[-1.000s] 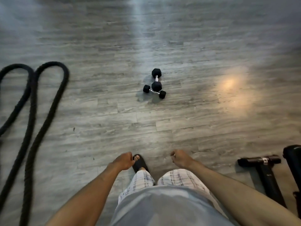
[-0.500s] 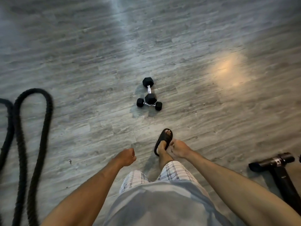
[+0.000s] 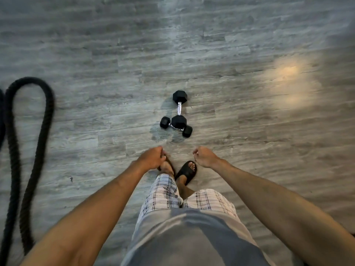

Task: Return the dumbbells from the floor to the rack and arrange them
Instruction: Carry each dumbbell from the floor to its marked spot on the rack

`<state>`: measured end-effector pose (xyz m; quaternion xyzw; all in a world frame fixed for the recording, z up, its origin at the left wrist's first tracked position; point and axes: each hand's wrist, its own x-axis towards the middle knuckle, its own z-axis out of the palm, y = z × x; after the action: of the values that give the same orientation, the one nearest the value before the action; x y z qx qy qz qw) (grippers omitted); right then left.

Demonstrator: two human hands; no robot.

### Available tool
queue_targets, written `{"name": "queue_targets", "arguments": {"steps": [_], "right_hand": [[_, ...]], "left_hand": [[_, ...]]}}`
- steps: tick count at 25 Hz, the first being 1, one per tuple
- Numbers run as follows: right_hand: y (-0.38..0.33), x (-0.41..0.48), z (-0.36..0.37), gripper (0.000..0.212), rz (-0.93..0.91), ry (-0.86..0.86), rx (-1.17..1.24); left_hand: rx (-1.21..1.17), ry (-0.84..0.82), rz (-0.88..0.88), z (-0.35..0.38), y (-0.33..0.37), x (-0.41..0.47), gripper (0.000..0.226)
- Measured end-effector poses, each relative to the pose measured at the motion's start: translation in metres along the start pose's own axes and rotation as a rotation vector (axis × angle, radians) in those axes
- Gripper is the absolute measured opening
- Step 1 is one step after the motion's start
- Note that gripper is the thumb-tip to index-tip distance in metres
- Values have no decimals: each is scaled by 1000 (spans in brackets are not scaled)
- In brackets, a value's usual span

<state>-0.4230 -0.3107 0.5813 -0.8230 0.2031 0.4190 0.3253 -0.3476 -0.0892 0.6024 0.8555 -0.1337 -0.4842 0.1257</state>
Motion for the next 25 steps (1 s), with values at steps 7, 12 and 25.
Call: {"name": "queue_targets", "arguments": {"steps": [7, 12, 25], "right_hand": [[-40, 128, -78, 27, 53, -51, -25], [-57, 245, -117, 31, 90, -60, -60], [18, 625, -44, 24, 426, -119, 348]], "left_hand": [[-275, -105, -115, -41, 8, 126, 26], [-353, -54, -211, -63, 0, 231, 26], [-699, 26, -410, 11, -51, 598, 31]]}}
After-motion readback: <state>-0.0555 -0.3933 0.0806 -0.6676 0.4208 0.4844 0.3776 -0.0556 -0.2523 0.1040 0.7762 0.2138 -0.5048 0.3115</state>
